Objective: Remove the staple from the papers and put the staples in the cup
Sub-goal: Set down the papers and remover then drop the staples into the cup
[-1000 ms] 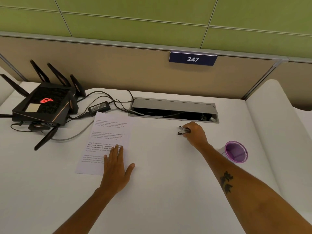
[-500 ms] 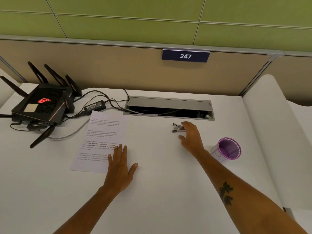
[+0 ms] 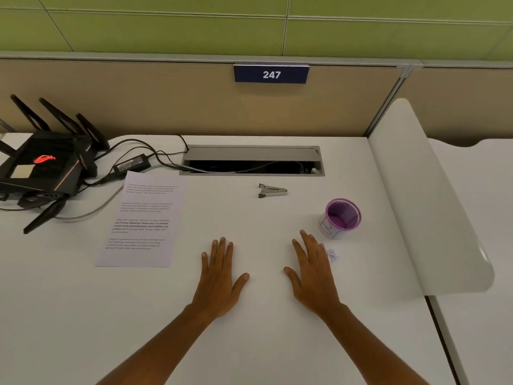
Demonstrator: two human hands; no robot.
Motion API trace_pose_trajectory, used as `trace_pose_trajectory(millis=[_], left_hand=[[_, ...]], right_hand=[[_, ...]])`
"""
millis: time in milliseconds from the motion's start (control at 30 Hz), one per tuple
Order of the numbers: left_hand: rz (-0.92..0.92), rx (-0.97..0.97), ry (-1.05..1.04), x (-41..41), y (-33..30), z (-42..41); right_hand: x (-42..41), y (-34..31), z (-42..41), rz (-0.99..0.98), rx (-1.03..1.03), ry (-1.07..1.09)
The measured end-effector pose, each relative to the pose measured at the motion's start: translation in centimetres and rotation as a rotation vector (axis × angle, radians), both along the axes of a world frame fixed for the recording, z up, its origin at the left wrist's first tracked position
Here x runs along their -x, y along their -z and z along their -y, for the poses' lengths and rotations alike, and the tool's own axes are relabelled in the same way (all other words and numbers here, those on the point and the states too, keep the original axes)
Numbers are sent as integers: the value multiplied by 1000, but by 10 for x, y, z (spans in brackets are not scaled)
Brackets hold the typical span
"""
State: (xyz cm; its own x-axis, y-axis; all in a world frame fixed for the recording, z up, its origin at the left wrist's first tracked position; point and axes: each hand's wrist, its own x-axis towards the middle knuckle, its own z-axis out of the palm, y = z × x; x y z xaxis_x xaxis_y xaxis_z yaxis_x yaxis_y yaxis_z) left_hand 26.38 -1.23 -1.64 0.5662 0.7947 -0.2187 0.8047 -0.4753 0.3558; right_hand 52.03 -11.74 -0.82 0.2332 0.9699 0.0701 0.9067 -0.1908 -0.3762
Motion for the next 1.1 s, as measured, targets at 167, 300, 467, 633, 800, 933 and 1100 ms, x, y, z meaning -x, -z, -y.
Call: trace_pose_trajectory(millis=[167, 300, 467, 633, 800, 933, 1100], left_hand=[[-43, 21, 23, -17, 4, 25], [-102, 32, 7, -20, 6, 34], [-134, 69, 14, -24, 3, 32], [-110, 103, 23, -24, 1, 32], [-134, 109, 32, -25, 0, 31], [-153, 122, 36, -25, 0, 31], [-150, 135, 31, -25, -2, 30]], right_hand=[[-39, -1, 51, 78, 39, 149], [-73, -1, 73, 109, 108, 350], [-89, 5, 78, 206, 226, 337], [-80, 5, 65, 229, 254, 220], [-68, 6, 55, 247, 262, 132], [-66, 6, 57, 218, 242, 183], [-36, 12, 69, 156, 267, 386]])
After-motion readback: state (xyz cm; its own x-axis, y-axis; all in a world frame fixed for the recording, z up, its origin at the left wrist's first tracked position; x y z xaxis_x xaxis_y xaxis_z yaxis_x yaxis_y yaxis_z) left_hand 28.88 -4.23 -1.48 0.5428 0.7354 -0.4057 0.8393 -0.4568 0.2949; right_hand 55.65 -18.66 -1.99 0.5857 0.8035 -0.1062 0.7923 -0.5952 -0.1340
